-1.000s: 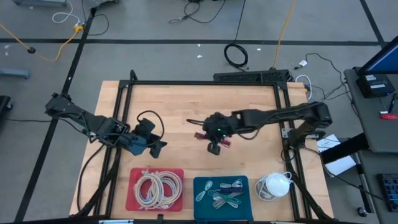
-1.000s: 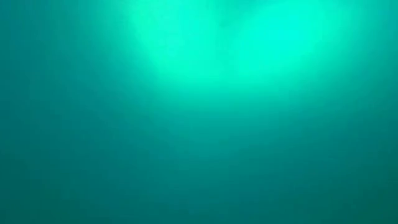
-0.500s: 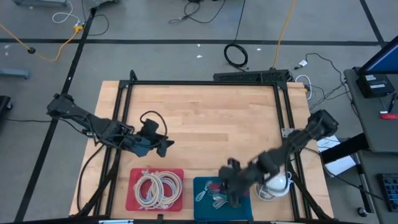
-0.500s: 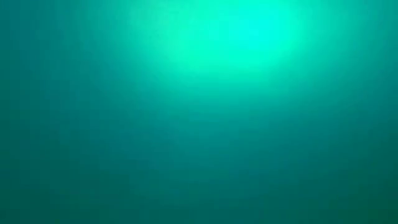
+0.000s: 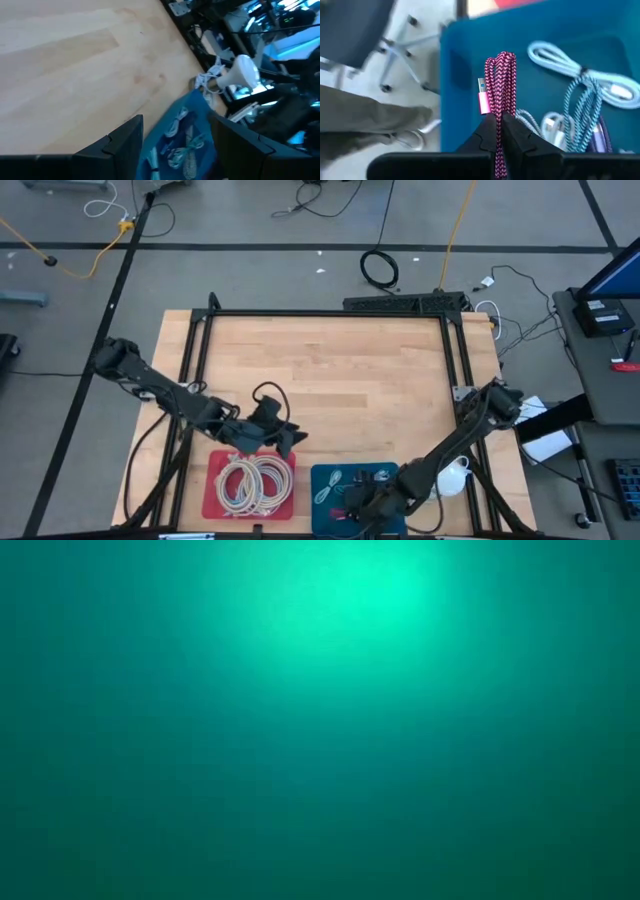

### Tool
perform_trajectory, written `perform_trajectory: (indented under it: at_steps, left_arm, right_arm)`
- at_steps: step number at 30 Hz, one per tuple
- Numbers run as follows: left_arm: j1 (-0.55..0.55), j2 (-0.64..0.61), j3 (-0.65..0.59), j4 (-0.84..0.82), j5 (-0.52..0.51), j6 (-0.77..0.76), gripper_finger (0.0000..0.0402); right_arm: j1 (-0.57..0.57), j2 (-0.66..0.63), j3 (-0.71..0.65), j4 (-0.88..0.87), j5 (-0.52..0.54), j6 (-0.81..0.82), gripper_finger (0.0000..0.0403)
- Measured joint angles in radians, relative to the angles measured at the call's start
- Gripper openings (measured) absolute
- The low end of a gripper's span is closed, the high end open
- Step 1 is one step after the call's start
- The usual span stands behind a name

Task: Pick & Place USB Port
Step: Put the black and red USB cable into the blue bin, then return to Home Position

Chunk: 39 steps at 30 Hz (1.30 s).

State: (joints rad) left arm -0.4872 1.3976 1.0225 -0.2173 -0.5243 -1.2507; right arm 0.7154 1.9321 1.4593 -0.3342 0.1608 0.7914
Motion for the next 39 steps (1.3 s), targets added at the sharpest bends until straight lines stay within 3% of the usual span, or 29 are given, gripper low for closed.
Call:
perform_trajectory:
  at_steps: [6,14,22,27,31,34,39]
  left_arm:
    - [-0.019,0.026,0.0,0.068,-0.009,-0.001,0.0237]
    - [-0.032,0.024,0.0,0.146,-0.036,0.014,0.0237]
    - [-0.019,0.023,0.0,0.306,-0.022,0.144,0.0237]
    - [0.016,0.013,0.001,0.419,0.017,0.251,0.0237]
    - [0.078,-0.02,0.0,0.482,0.102,0.365,0.0237]
    - [0.175,-0.09,0.002,0.513,0.262,0.457,0.0237]
    - [0.413,-0.258,0.002,0.501,0.488,0.588,0.0237]
  right_arm:
    - [-0.008,0.081,-0.006,-0.156,0.026,-0.011,0.0005]
    - [-0.006,0.082,-0.075,-0.004,-0.083,-0.034,0.0079]
    - [-0.049,-0.15,-0.076,0.073,-0.026,-0.192,0.0107]
    - [-0.083,-0.341,-0.077,0.158,0.098,-0.363,0.0098]
    - [-0.121,-0.494,-0.076,0.248,0.173,-0.644,0.0092]
    - [-0.156,-0.614,-0.076,0.273,0.184,-0.885,0.0091]
    - [-0.288,-0.802,-0.076,0.249,0.368,-0.958,0.0091]
